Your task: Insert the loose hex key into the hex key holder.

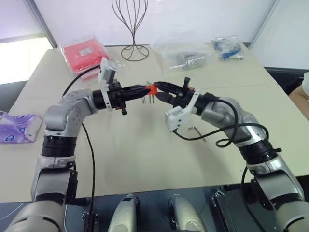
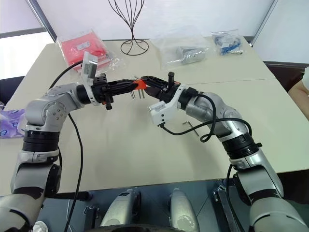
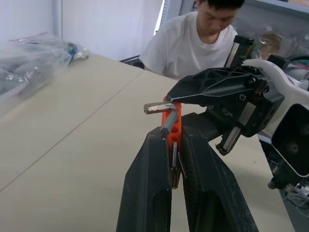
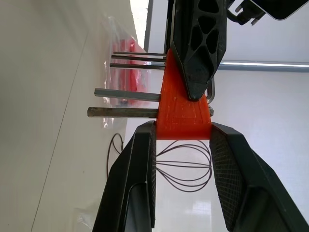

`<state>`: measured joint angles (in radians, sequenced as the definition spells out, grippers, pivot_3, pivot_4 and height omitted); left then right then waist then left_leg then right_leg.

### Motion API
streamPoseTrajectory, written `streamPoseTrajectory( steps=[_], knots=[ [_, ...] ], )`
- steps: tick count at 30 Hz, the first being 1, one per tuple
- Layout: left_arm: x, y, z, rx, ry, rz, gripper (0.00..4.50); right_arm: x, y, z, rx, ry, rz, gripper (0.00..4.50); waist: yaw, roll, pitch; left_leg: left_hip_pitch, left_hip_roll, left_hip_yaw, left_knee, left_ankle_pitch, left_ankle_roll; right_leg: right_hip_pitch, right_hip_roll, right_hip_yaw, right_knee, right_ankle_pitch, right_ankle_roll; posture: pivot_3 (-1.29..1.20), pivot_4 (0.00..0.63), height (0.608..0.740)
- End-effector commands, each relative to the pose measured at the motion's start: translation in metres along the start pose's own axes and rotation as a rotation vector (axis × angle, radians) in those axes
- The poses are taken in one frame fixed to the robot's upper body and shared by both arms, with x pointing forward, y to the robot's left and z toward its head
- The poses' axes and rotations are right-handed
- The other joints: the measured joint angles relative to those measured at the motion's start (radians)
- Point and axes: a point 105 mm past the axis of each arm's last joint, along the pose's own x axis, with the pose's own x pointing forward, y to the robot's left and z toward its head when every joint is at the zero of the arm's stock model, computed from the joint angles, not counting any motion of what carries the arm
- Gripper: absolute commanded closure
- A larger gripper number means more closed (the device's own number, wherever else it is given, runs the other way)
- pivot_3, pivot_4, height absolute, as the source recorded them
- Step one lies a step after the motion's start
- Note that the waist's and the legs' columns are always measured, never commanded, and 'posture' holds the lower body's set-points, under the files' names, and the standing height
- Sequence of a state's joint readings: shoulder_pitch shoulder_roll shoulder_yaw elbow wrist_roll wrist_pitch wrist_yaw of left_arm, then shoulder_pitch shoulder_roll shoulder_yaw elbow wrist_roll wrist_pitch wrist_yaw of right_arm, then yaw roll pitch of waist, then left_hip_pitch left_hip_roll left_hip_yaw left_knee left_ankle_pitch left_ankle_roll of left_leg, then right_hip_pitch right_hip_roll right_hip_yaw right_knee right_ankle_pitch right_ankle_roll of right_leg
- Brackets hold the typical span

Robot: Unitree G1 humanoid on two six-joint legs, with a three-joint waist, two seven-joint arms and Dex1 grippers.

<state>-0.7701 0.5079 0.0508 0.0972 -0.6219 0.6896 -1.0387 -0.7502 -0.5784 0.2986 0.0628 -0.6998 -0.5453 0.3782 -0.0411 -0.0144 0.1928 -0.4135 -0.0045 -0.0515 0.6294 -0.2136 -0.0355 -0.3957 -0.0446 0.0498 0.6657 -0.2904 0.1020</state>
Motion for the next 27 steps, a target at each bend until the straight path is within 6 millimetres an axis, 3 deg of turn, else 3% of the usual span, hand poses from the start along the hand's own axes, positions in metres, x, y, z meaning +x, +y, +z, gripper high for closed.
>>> streamPoseTrajectory(
  steps=[1, 6, 7, 12, 16, 18, 20, 22, 25, 27],
  knots=[
    [0.000, 0.001, 0.002, 0.017, 0.002, 0.015, 4.49, 0.002, -0.030, 0.006, -0.033, -0.031, -0.098, 3.46, 0.000, 0.000, 0.000, 0.000, 0.000, 0.000, 0.000, 0.000, 0.000, 0.000, 0.000, 0.000, 0.000, 0.000, 0.000, 0.00, 0.150, 0.740],
    [0.001, 0.002, 0.003, 0.023, -0.002, 0.025, 4.49, 0.002, -0.030, 0.006, -0.019, -0.028, -0.093, 3.46, 0.000, 0.000, 0.000, 0.000, 0.000, 0.000, 0.000, 0.000, 0.000, 0.000, 0.000, 0.000, 0.000, 0.000, 0.000, 0.00, 0.150, 0.740],
    [0.001, 0.002, 0.003, 0.024, -0.003, 0.026, 4.50, 0.002, -0.030, 0.006, -0.018, -0.029, -0.092, 2.44, -0.001, 0.000, 0.000, 0.000, 0.000, 0.000, 0.000, 0.000, 0.000, 0.000, 0.000, 0.000, 0.000, 0.000, 0.000, 0.00, 0.150, 0.740],
    [0.001, 0.003, 0.004, 0.032, -0.006, 0.035, 4.50, 0.002, -0.028, 0.007, -0.041, -0.030, -0.072, 0.05, 0.000, 0.000, 0.000, 0.000, 0.000, 0.000, 0.000, 0.000, 0.000, 0.000, 0.000, 0.000, 0.000, 0.000, 0.000, 0.00, 0.150, 0.740],
    [0.000, 0.003, 0.003, 0.050, 0.003, 0.043, 4.50, -0.005, -0.023, 0.005, -0.037, -0.026, -0.022, 0.05, 0.001, 0.000, 0.000, 0.000, 0.000, 0.000, 0.000, 0.000, 0.000, 0.000, 0.000, 0.000, 0.000, 0.000, 0.000, 0.00, 0.150, 0.740],
    [-0.001, 0.004, 0.004, 0.083, 0.015, 0.050, 4.50, -0.016, -0.019, -0.015, 0.043, 0.066, 0.040, 0.05, 0.002, 0.000, 0.000, 0.000, 0.000, 0.000, 0.000, 0.000, 0.000, 0.000, 0.000, 0.000, 0.000, 0.000, 0.000, 0.00, 0.150, 0.740],
    [-0.001, 0.004, 0.004, 0.119, 0.030, 0.055, 4.50, -0.030, -0.016, -0.039, 0.300, 0.206, 0.076, 0.05, 0.004, 0.000, 0.000, 0.000, 0.000, 0.000, 0.000, 0.000, 0.000, 0.000, 0.000, 0.000, 0.000, 0.000, 0.000, 0.00, 0.150, 0.740],
    [-0.002, 0.004, 0.004, 0.141, 0.039, 0.055, 4.50, -0.044, -0.011, -0.051, 0.586, 0.307, 0.139, 0.05, 0.005, 0.000, 0.000, 0.000, 0.000, -0.001, 0.000, 0.000, 0.000, 0.001, 0.000, 0.000, 0.000, 0.000, 0.000, 0.00, 0.150, 0.740],
    [-0.003, 0.004, 0.004, 0.150, 0.040, 0.053, 4.50, -0.061, -0.004, -0.051, 0.788, 0.374, 0.273, 0.05, 0.007, 0.000, 0.000, 0.000, 0.000, -0.001, 0.000, 0.000, 0.000, 0.001, 0.000, -0.001, 0.000, 0.000, 0.000, 0.00, 0.150, 0.740],
    [-0.003, 0.003, 0.004, 0.160, 0.043, 0.050, 4.50, -0.079, 0.003, -0.040, 0.972, 0.391, 0.447, 0.05, 0.007, 0.000, 0.000, 0.000, 0.000, -0.002, 0.000, 0.000, 0.000, 0.001, 0.000, -0.001, 0.000, 0.000, 0.000, 0.00, 0.150, 0.740]
  ],
)
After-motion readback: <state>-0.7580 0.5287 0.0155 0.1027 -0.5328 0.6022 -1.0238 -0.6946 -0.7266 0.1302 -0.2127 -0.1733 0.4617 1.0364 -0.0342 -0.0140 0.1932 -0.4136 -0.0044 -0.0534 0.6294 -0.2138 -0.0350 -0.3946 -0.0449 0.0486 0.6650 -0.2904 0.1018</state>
